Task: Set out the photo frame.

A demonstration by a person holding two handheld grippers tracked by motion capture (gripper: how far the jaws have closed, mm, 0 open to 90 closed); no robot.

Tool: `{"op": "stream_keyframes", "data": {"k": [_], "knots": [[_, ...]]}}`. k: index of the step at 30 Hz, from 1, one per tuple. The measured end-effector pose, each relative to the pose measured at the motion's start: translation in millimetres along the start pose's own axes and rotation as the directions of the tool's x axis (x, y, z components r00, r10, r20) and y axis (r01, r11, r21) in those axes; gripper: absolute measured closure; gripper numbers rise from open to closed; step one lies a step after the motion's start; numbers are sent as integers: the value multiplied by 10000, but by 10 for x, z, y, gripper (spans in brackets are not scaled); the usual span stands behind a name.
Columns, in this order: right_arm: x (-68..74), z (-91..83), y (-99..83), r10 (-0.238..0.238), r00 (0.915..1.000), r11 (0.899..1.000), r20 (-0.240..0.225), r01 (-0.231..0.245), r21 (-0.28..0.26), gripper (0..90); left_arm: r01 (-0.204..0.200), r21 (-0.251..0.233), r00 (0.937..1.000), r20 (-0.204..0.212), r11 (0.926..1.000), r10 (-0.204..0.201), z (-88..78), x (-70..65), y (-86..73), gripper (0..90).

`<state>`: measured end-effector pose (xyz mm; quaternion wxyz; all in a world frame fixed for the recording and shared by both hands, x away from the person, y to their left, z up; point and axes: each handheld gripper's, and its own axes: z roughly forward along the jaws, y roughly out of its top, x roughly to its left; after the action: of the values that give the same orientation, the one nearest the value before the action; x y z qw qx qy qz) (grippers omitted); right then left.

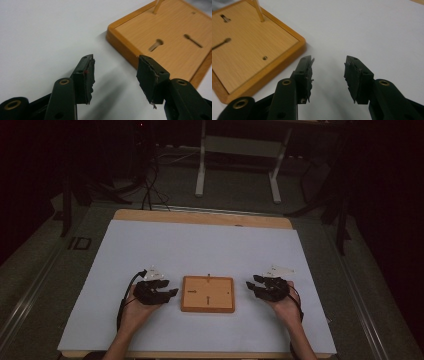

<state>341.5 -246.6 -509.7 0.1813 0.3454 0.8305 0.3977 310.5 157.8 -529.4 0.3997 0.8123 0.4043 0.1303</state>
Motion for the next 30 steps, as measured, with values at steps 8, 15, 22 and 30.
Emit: {"op": "stream_keyframes", "data": {"k": [8,15,22,30], "knots": [[91,82,117,-354,9989,9994,-320,352,-59,588,-101,-38,9998,-160,9999,100,-1,4,2,480],[173,164,233,-634,9961,9979,-607,627,-145,572,-310,20,9993,-194,9995,311,13,-22,9,477],[237,248,310,-713,9932,9973,-923,695,-223,569,-392,16,9989,-239,9992,392,26,-31,18,476],[327,323,392,-852,9894,9962,-1175,823,-290,570,-435,-15,9987,-268,9991,435,23,-34,22,476]]}}
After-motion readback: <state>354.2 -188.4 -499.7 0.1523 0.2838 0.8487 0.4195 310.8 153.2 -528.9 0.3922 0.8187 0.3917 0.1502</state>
